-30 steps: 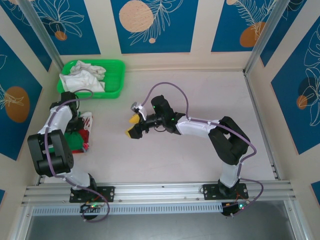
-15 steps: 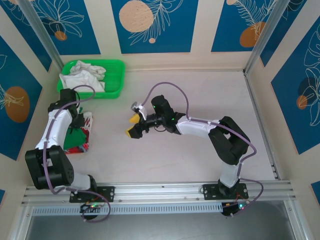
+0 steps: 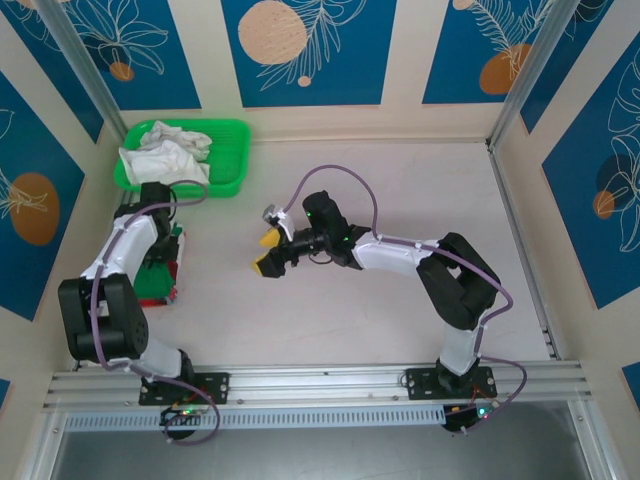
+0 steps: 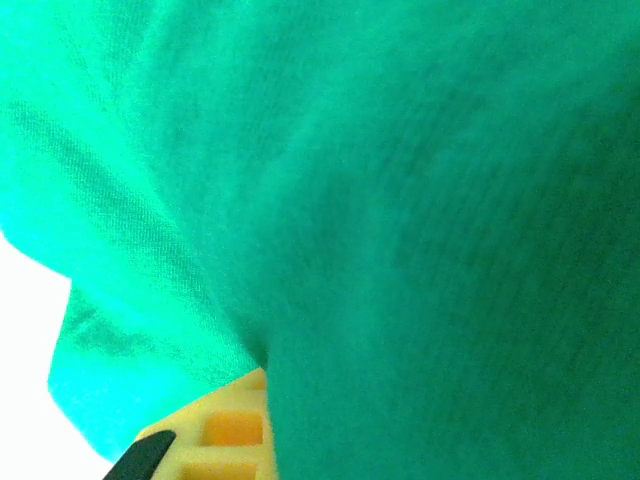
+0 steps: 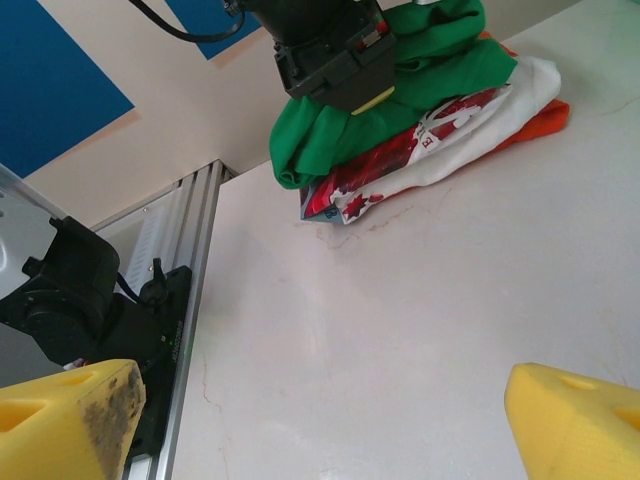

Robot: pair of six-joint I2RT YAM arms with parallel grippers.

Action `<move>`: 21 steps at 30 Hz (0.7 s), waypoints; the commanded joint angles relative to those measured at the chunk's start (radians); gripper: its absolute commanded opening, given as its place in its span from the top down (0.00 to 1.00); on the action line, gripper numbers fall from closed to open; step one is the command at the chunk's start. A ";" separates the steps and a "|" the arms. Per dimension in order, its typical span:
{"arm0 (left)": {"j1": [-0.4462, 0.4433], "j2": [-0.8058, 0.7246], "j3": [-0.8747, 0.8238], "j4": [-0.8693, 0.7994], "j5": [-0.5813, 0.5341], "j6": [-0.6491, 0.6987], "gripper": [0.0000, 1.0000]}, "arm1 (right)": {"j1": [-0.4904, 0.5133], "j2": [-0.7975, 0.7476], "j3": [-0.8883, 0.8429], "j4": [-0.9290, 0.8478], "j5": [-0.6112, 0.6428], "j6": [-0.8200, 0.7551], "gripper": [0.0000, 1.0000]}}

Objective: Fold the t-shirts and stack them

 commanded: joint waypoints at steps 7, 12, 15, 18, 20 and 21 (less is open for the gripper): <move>-0.005 0.007 -0.014 -0.016 -0.086 0.018 0.93 | -0.005 -0.020 -0.011 -0.004 -0.002 -0.002 0.06; -0.006 0.035 -0.005 -0.029 -0.065 0.004 0.61 | -0.006 -0.023 -0.013 -0.006 0.000 -0.003 0.07; -0.005 0.020 0.002 -0.031 -0.020 -0.009 0.30 | -0.006 -0.025 -0.014 -0.007 0.001 -0.003 0.07; -0.005 -0.013 0.013 -0.024 0.044 -0.023 0.17 | -0.006 -0.024 -0.014 -0.010 0.001 -0.002 0.07; -0.004 -0.043 0.024 -0.018 0.106 -0.037 0.10 | -0.006 -0.024 -0.013 -0.011 0.000 -0.001 0.06; -0.004 -0.062 0.029 -0.009 0.141 -0.049 0.07 | -0.005 -0.025 -0.013 -0.012 0.000 -0.001 0.07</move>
